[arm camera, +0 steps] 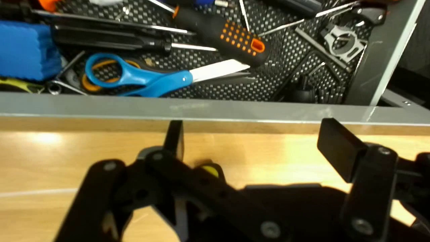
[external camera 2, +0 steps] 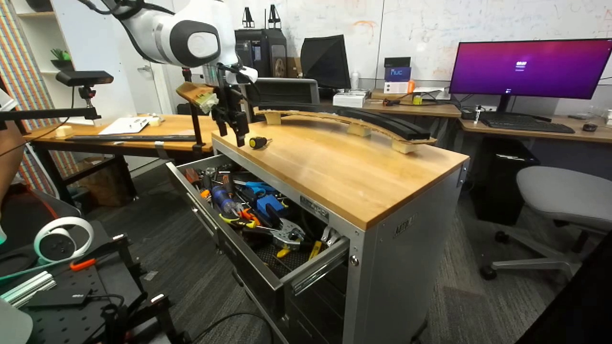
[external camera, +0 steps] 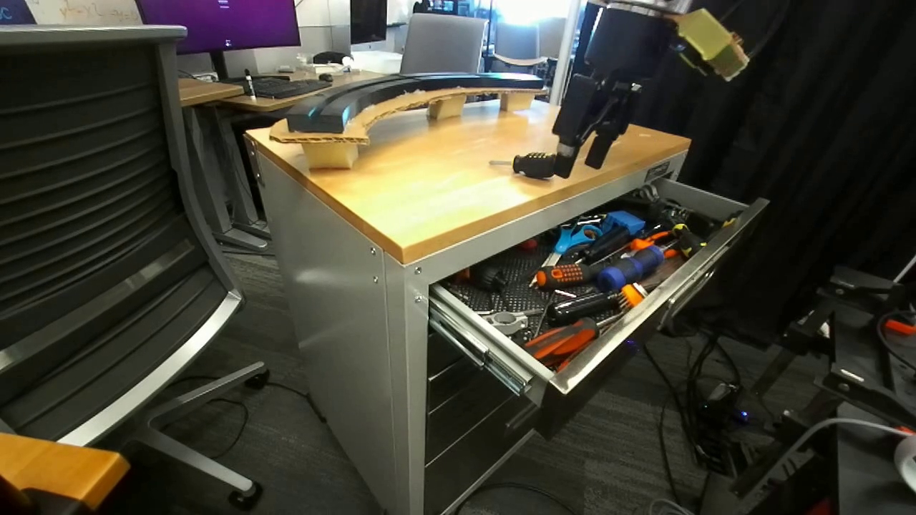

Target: Put the screwdriver in the drawer and close it

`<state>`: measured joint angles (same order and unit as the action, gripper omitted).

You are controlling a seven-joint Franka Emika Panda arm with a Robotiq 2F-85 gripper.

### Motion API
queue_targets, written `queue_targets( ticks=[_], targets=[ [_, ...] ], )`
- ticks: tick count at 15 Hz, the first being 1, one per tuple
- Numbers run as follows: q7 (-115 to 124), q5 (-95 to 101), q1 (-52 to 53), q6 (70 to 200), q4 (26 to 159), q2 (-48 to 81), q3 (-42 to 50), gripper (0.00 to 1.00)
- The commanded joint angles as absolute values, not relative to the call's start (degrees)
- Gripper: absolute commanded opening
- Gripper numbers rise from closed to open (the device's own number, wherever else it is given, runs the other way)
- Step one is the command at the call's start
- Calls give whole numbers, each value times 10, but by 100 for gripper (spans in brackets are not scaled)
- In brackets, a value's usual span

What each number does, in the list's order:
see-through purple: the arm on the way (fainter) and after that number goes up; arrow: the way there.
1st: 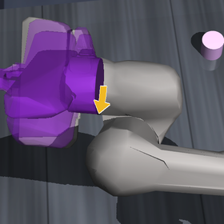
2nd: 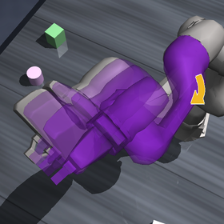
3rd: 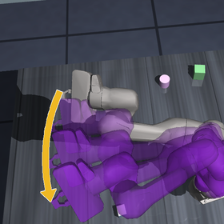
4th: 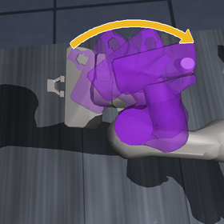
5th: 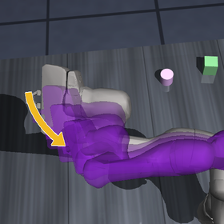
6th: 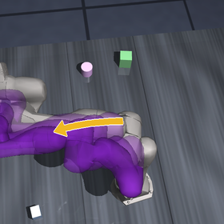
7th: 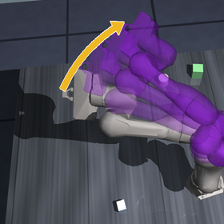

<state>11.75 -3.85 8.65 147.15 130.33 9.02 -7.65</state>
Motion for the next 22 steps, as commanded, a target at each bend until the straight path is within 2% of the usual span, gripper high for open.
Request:
queue_targets(
  ticks=[1, 5, 6, 7, 8, 12, 15, 22],
  targets=[
    [216, 92, 116, 1521, 1235, 154, -39, 100],
    [328, 235, 162, 1524, 1186, 195, 28, 100],
    [341, 246, 167, 1519, 1176, 204, 36, 75],
    [337, 234, 165, 1510, 1171, 210, 33, 73],
    [327, 220, 162, 1505, 1171, 212, 29, 66],
    [192, 73, 109, 1477, 1186, 199, -42, 33],
    [68, -10, 80, 1433, 1217, 161, -82, 12],
    [-65, -23, 84, 1259, 1255, 113, -108, 14]
  ],
)
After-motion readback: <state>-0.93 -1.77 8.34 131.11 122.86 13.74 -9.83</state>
